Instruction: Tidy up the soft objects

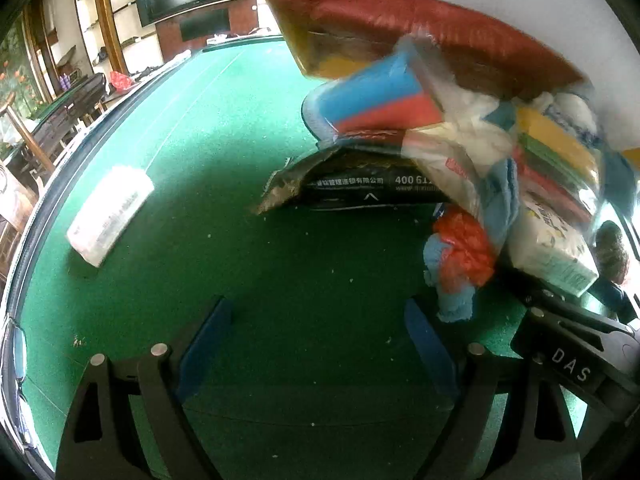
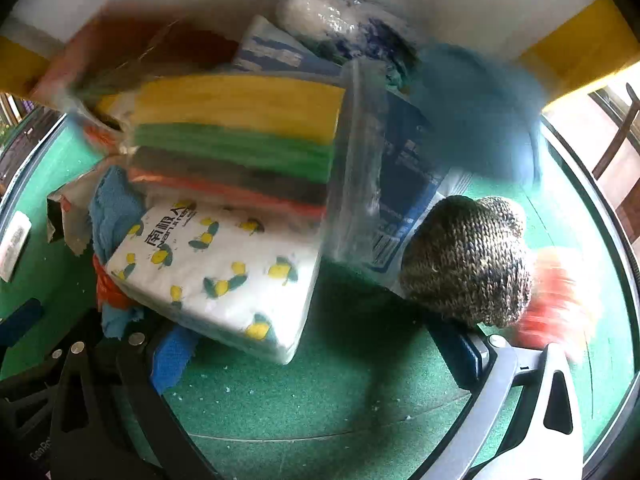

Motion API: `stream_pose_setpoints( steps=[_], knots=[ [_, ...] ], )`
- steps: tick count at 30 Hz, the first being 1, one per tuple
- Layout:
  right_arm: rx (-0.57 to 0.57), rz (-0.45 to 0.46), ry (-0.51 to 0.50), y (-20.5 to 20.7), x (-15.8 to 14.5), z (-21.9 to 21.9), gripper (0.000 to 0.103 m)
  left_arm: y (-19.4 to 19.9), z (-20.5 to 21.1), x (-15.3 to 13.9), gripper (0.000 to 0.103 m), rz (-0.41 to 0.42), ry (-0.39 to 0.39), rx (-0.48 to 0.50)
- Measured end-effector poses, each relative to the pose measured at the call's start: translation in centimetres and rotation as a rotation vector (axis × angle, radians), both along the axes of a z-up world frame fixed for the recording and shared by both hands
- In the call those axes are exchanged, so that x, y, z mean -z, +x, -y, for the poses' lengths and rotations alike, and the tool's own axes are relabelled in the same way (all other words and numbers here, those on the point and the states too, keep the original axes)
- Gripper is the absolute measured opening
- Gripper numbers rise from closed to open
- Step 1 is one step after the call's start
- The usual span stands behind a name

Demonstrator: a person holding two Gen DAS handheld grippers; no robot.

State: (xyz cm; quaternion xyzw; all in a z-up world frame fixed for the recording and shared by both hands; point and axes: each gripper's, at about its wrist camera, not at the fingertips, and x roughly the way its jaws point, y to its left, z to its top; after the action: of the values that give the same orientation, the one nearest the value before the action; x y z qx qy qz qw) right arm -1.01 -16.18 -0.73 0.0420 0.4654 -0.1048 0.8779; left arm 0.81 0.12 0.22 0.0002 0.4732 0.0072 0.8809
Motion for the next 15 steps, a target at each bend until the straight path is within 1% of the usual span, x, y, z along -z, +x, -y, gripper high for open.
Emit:
stream_pose_setpoints(
  steps=[8, 15],
  knots=[
    [0.000, 0.000, 0.000, 0.11, 0.18, 0.51, 0.103, -0.09, 0.08, 0.00, 0.089, 0.002, 0.002, 0.000],
    [0.000, 0.000, 0.000, -0.03, 0.09, -0.22, 0.103, -0.11, 0.11, 0.07, 0.089, 0.001, -0.005, -0.002]
  ],
)
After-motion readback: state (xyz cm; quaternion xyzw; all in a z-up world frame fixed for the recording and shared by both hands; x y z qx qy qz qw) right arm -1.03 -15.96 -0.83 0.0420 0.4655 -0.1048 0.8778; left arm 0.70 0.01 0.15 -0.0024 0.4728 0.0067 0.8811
